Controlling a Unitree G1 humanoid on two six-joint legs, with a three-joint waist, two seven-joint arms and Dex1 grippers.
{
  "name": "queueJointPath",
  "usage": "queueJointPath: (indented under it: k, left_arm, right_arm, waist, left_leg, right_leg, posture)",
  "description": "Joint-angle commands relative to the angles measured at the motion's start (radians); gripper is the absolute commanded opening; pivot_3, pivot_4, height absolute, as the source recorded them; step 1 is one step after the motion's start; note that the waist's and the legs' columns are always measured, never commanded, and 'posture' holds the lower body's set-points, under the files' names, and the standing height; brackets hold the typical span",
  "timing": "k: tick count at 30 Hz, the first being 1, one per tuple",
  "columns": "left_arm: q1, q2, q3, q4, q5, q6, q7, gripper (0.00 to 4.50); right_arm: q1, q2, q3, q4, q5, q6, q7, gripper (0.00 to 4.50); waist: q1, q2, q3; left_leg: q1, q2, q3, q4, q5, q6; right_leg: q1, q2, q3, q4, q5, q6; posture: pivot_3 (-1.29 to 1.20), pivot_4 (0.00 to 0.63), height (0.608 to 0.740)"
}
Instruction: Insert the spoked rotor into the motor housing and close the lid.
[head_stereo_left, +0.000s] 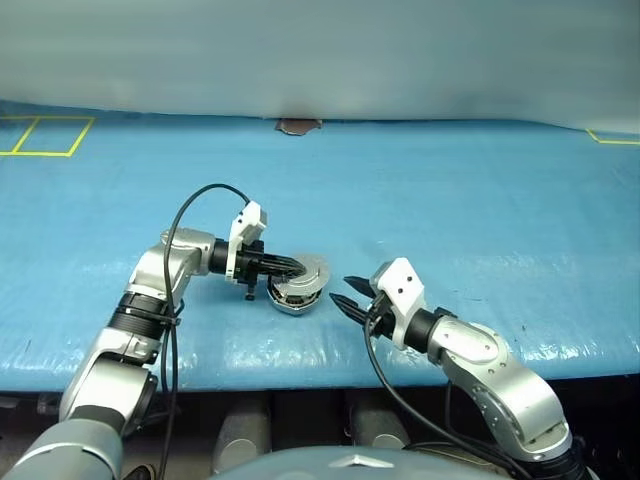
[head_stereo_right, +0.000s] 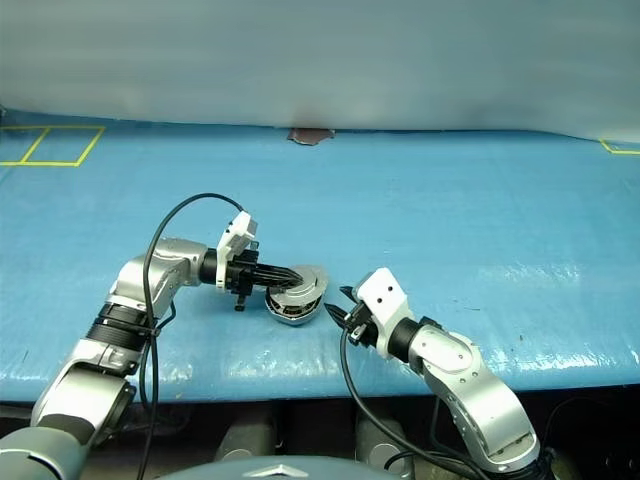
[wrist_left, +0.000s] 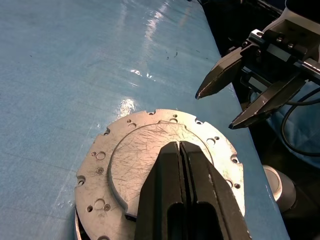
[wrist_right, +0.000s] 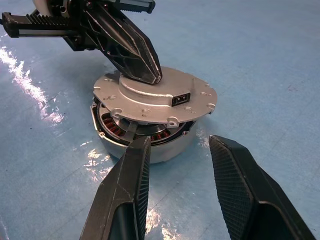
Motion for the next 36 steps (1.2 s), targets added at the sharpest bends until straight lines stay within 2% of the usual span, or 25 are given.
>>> queueJointPath:
  k: [1, 11, 20, 27, 36]
  left_arm:
    - [0.012, 0.02, -0.02, -0.04, 0.005, 0.004, -0.008, 0.05]
    - [0.086, 0.086, -0.072, -0.079, 0.023, 0.007, -0.037, 0.05]
    - [0.12, 0.126, -0.061, -0.078, 0.028, -0.007, -0.019, 0.05]
    - [0.109, 0.115, -0.008, -0.068, -0.012, 0.004, 0.01, 0.05]
    - [0.031, 0.08, 0.144, -0.038, -0.105, 0.045, 0.096, 0.05]
  right_arm:
    - [-0.007, 0.0, -0.017, -0.016, -0.004, -0.02, -0.009, 1.96]
    - [-0.014, 0.007, -0.015, -0.007, -0.017, -0.027, -0.028, 1.96]
    - [-0.035, 0.018, 0.001, 0.026, -0.026, -0.042, -0.025, 1.96]
    - [-0.051, 0.024, 0.004, 0.038, -0.035, -0.051, -0.025, 1.96]
    - [-0.092, 0.058, 0.02, 0.072, -0.051, -0.067, -0.031, 1.96]
  waist:
    - [0.0, 0.0, 0.0]
    - [-0.001, 0.0, 0.0]
    - [0.002, 0.0, 0.0]
    - [0.001, 0.001, 0.0]
    - [0.001, 0.0, 0.0]
  left_leg:
    - [0.0, 0.0, 0.0, 0.0, 0.0, 0.0]
    - [0.0, 0.0, 0.0, 0.0, 0.0, 0.0]
    - [0.001, 0.001, 0.001, 0.0, 0.0, 0.0]
    - [0.002, 0.001, 0.001, 0.0, 0.0, 0.0]
    - [0.0, 0.001, 0.0, 0.0, 0.0, 0.0]
  right_leg:
    - [0.0, 0.0, 0.0, 0.0, 0.0, 0.0]
    - [0.0, 0.0, 0.0, 0.0, 0.0, 0.0]
    - [0.001, 0.0, 0.0, 0.0, 0.0, -0.001]
    - [0.001, 0.0, 0.0, 0.0, 0.0, -0.001]
    - [0.0, 0.0, 0.0, 0.0, 0.0, -0.001]
  posture:
    - [0.0, 0.15, 0.74]
    - [0.0, 0.15, 0.74]
    - [0.0, 0.15, 0.74]
    - [0.0, 0.15, 0.74]
    - [0.0, 0.15, 0.74]
